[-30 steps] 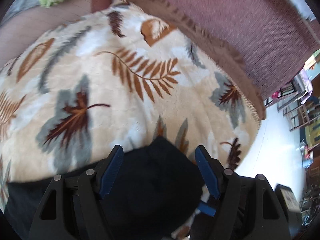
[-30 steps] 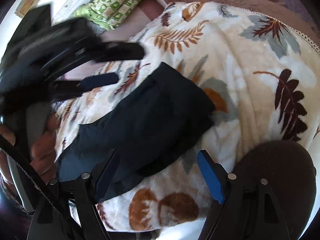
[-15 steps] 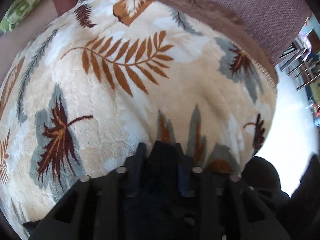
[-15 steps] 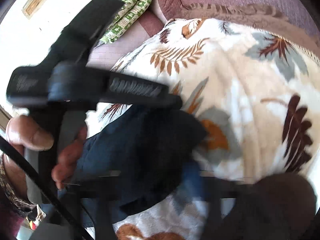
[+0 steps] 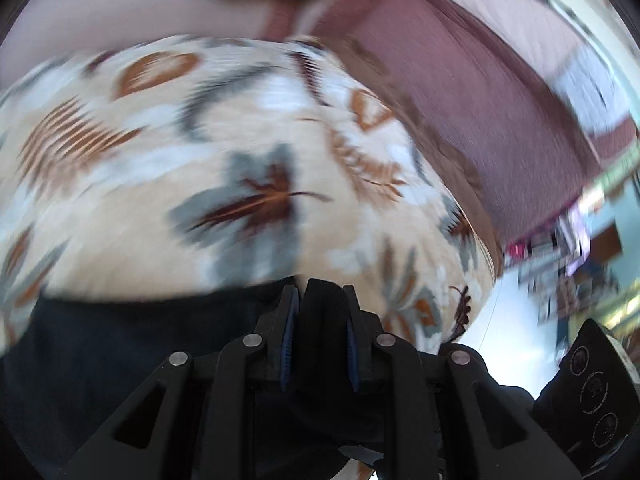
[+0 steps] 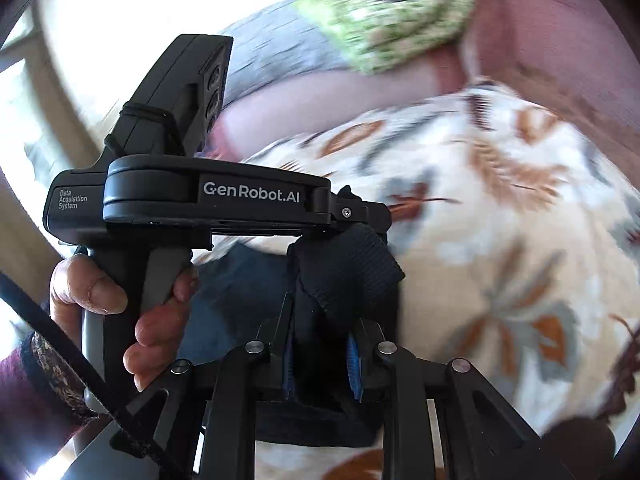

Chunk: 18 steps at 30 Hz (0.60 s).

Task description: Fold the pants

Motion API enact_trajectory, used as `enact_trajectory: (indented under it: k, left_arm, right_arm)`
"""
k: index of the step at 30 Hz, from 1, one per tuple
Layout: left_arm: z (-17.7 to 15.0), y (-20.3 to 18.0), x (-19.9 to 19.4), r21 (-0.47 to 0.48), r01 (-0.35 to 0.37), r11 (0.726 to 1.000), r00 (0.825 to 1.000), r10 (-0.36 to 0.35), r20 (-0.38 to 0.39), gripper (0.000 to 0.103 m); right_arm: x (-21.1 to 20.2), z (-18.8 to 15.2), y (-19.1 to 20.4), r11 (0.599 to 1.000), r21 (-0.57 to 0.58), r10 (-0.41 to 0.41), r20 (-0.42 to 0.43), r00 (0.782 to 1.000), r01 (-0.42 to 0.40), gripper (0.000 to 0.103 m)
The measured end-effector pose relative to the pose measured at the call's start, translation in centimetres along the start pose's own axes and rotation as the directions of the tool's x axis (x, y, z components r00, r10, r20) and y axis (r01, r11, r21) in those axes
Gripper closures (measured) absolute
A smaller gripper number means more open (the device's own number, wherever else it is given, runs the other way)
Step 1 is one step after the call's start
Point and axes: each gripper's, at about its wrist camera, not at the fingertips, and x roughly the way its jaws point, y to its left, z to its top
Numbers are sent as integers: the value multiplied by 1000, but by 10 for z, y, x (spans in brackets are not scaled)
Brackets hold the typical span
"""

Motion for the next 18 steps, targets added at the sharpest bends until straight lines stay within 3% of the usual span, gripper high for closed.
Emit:
enact_trajectory:
  k: [6,9,12,16,18]
  left_arm:
    - [-38,60,-41,-165,-31,986,997,43,69,81]
    - [-55,79,-57,-238,-46,970,993,70,95,73]
    - [-73,87,-83,-278,-24,960,985,71,159,56]
    - [-100,89,-122,-309,-25,951,960,109,258,42]
    - [-113,90,-138,-341,-55,938,944,161,290,41]
  right_arm:
    - [44,-15,54,982,-172,54,-108,993,-72,80]
    - [64,-21,75,964,-249,51,-163,985,-91,80]
    - [73,-33,84,955,-283,36,-197,980,-92,74]
    - [73,-36,87,956,-231,126,-226,966,-179,46]
    - [68,-39,92,940,-218,209,-244,947,-264,36]
